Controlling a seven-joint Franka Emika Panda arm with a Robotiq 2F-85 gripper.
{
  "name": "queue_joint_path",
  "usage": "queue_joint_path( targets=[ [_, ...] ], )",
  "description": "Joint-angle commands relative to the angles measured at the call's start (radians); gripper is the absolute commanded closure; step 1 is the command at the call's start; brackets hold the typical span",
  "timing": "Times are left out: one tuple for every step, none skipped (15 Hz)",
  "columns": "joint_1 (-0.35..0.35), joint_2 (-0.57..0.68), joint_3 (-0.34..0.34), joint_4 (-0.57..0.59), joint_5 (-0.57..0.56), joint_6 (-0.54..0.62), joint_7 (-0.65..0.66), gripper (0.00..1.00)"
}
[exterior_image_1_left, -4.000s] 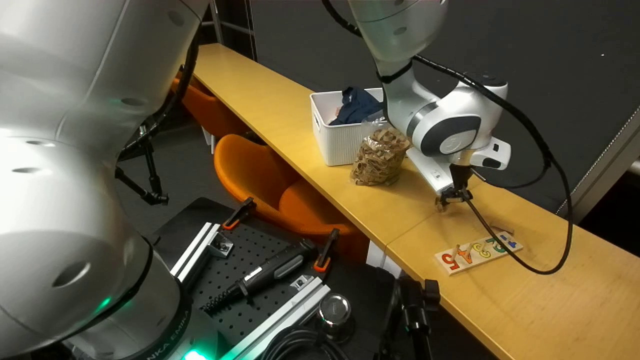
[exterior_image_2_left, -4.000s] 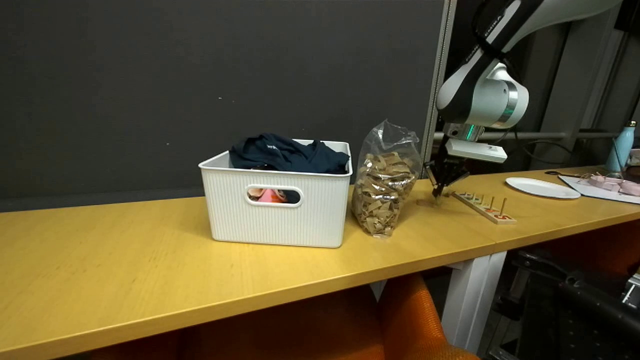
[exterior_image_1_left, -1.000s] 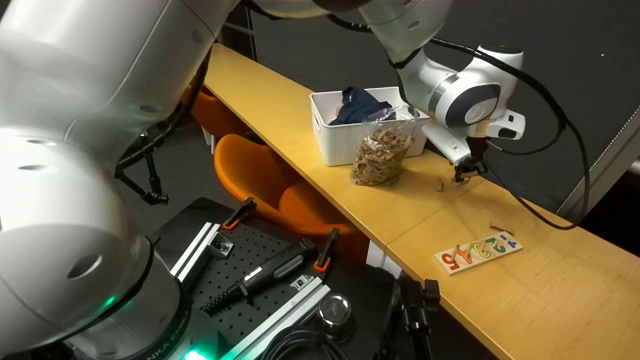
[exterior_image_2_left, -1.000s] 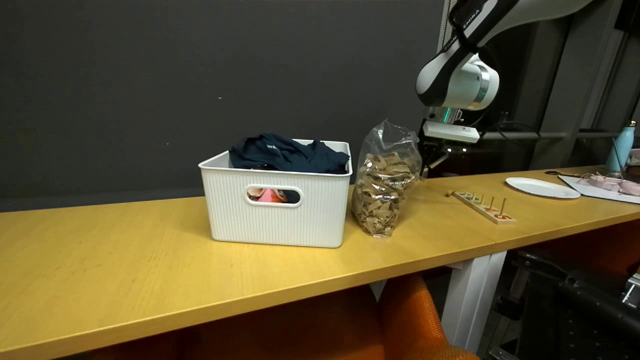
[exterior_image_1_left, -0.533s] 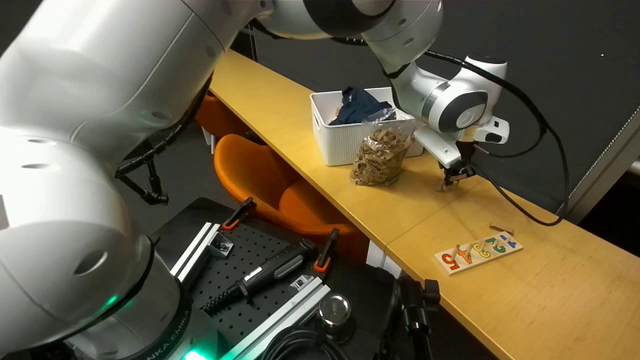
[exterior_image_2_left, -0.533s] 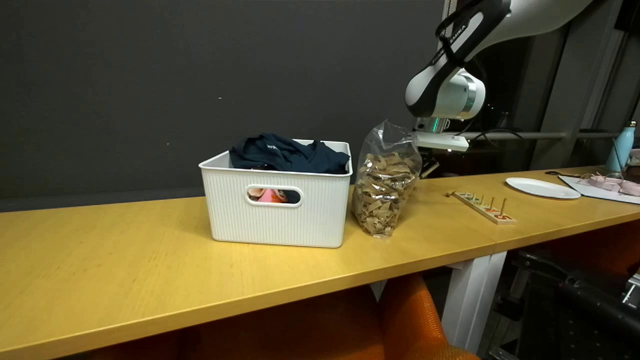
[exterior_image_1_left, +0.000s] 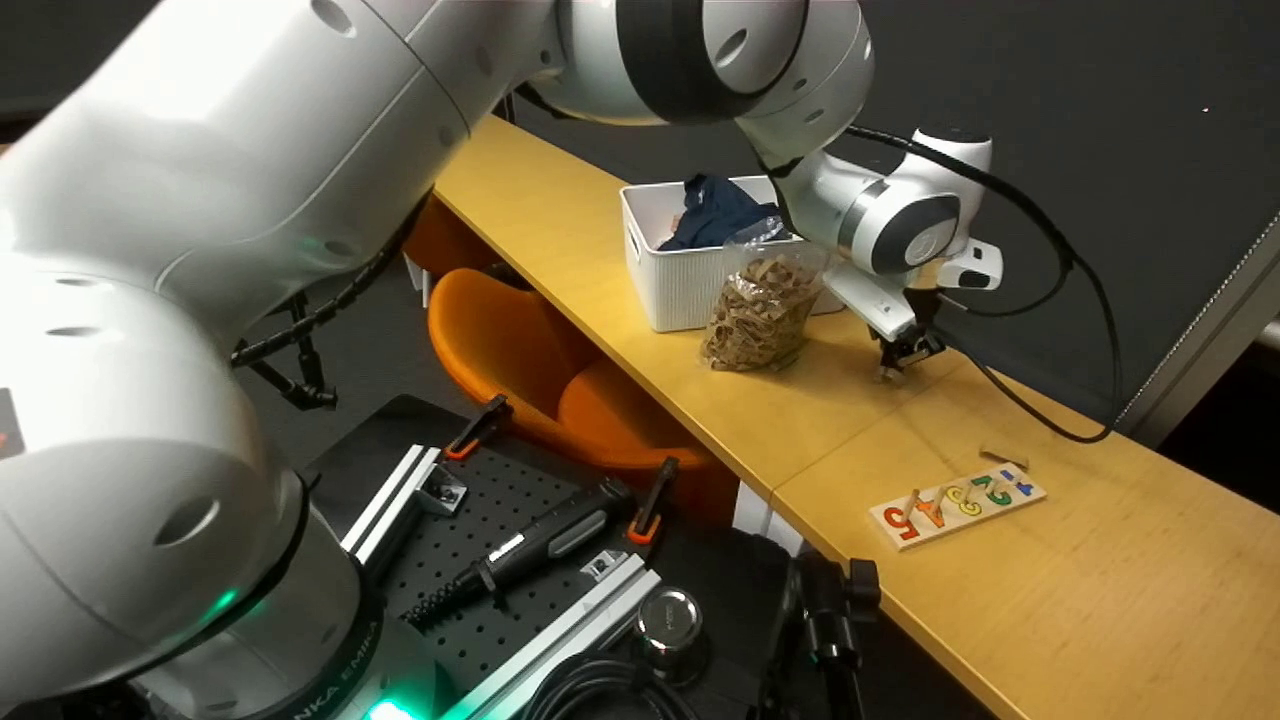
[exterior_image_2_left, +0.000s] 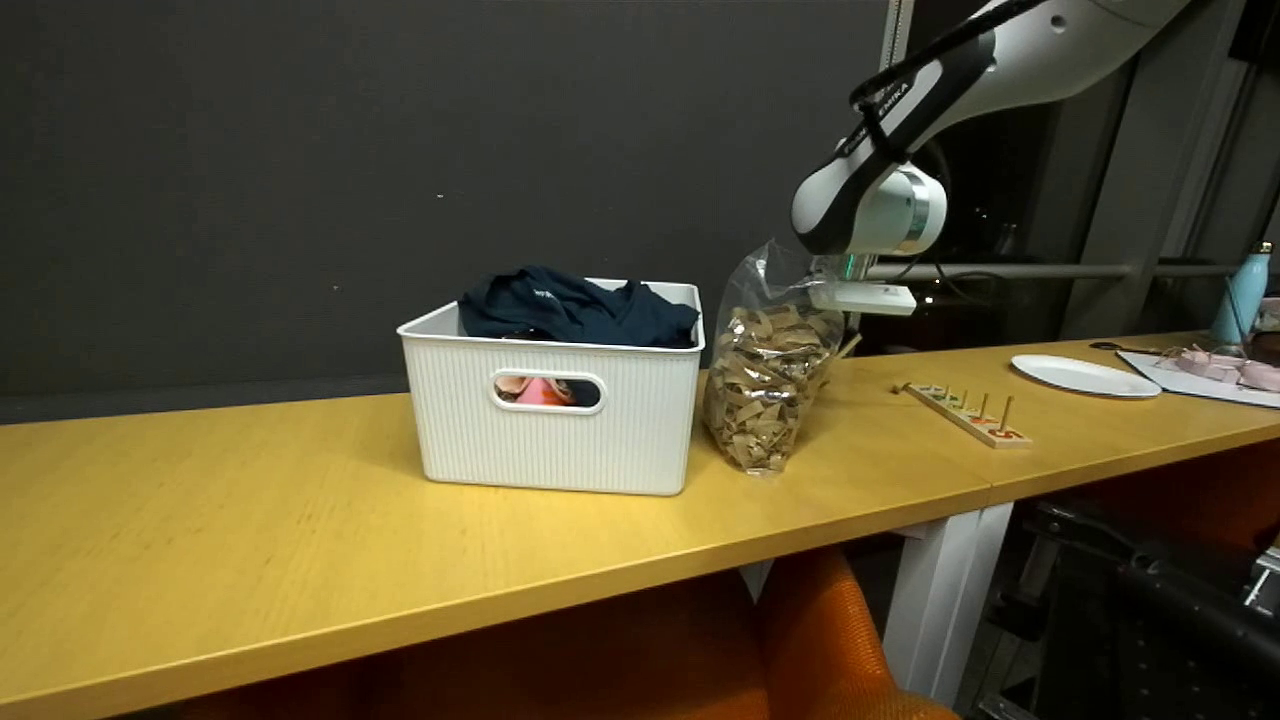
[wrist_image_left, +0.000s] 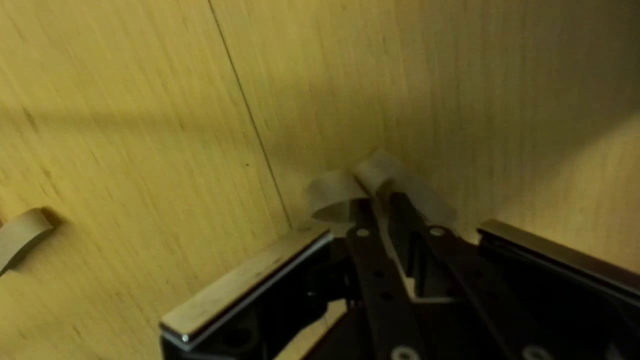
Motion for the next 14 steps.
queue_joint_path(
  targets=[
    [0.008,0.015,0.003,0.042,-0.022,-0.037,0.015,0.5],
    [0.011,0.016,0.003,0.042,-0.023,-0.039,0.017,0.44],
    [0.013,0.017,0.003,0.046,-0.024,-0.045,0.016,0.37],
    [0.015,0.025,0.003,0.059,-0.026,-0.057,0.019,0.29],
    [0.015,0.032,0.002,0.07,-0.028,-0.07,0.022,0.23],
    [0.016,0.042,0.001,0.086,-0.033,-0.088,0.025,0.16],
    [0.017,0.05,-0.003,0.099,-0.036,-0.107,0.034,0.13],
    [0.018,0.056,-0.006,0.107,-0.038,-0.124,0.044,0.1],
    [0.018,0.06,-0.011,0.114,-0.041,-0.138,0.053,0.08],
    [0.016,0.066,-0.012,0.123,-0.041,-0.154,0.06,0.06],
    [0.015,0.074,-0.015,0.135,-0.042,-0.17,0.069,0.09],
    [0.015,0.081,-0.018,0.144,-0.043,-0.179,0.075,0.11],
    [0.013,0.088,-0.02,0.154,-0.043,-0.193,0.082,0.13],
    [0.012,0.097,-0.024,0.167,-0.044,-0.211,0.092,0.24]
  ],
)
